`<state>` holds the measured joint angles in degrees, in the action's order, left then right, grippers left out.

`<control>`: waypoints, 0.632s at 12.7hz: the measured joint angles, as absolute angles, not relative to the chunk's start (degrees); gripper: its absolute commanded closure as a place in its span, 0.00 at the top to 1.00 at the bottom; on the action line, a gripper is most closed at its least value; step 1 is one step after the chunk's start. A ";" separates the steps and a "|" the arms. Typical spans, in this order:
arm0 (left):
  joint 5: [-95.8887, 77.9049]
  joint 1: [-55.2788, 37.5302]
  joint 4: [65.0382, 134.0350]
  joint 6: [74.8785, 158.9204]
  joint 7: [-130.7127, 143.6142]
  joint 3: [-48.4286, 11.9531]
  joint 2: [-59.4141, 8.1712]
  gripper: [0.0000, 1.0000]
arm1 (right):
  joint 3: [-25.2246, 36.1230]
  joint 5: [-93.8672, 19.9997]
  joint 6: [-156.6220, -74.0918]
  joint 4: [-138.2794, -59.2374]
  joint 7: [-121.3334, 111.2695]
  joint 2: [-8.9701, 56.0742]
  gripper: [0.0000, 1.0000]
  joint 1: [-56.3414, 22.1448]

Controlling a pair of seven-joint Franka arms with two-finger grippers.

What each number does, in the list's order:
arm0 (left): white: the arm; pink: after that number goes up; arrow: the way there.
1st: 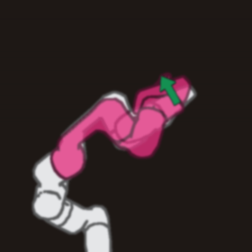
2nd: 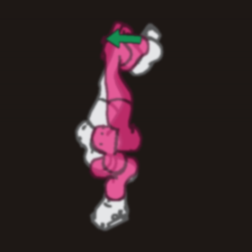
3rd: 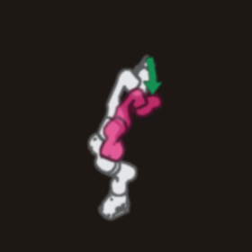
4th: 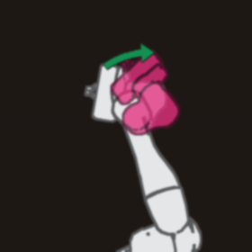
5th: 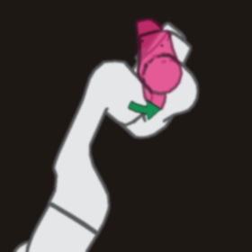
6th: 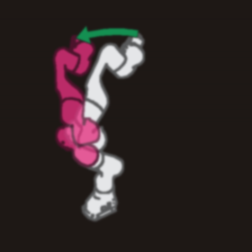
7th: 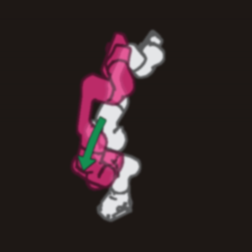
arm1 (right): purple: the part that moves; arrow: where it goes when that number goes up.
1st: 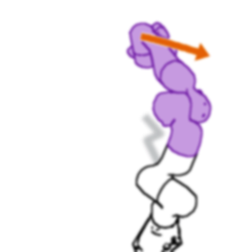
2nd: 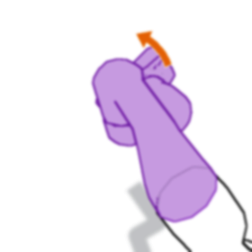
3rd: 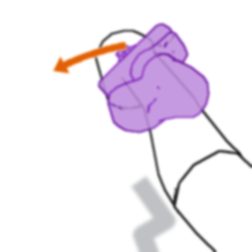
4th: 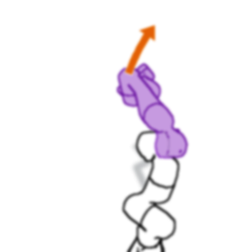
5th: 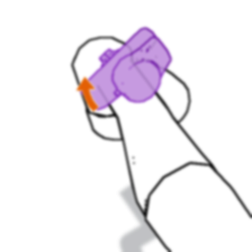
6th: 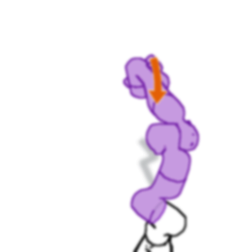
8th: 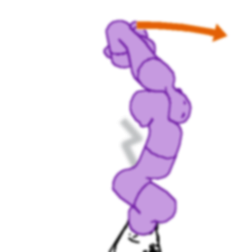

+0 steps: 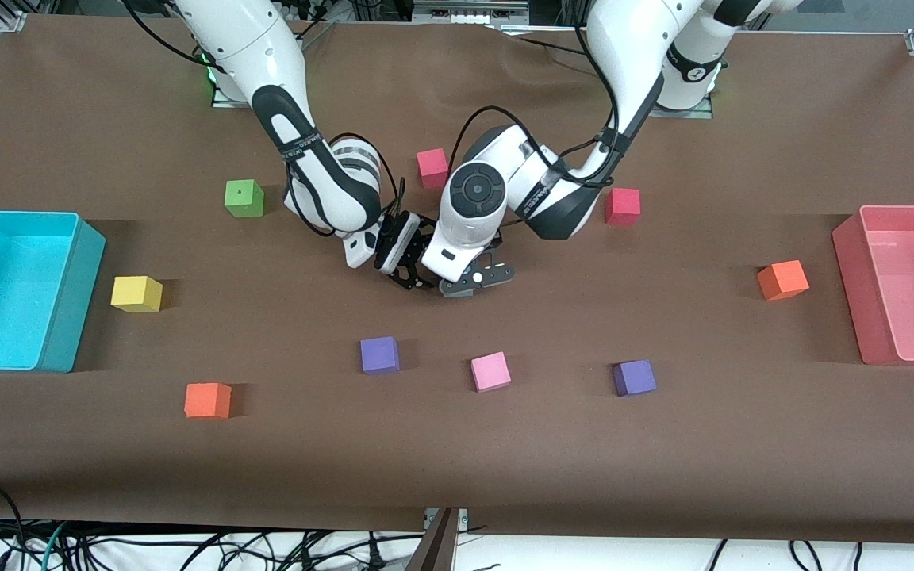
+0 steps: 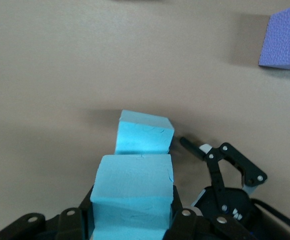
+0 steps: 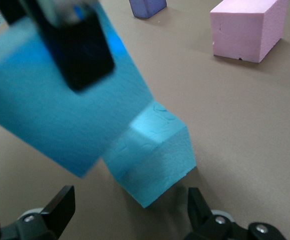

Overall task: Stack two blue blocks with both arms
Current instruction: 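Lower the held cube onto the placed cube and open the left gripper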

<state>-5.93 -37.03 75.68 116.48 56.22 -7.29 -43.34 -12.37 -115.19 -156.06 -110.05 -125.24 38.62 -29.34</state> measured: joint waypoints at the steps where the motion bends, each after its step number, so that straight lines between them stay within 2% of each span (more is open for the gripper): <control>1: -5.93 -37.10 75.63 117.24 56.34 -7.27 -43.98 0.00 | -12.36 -115.19 -156.06 -110.05 -125.26 38.62 1.00 -29.34; 8: -5.93 -37.86 75.18 117.96 57.01 -6.28 -45.11 0.00 | -12.34 -115.19 -156.06 -110.01 -125.28 38.63 1.00 -29.34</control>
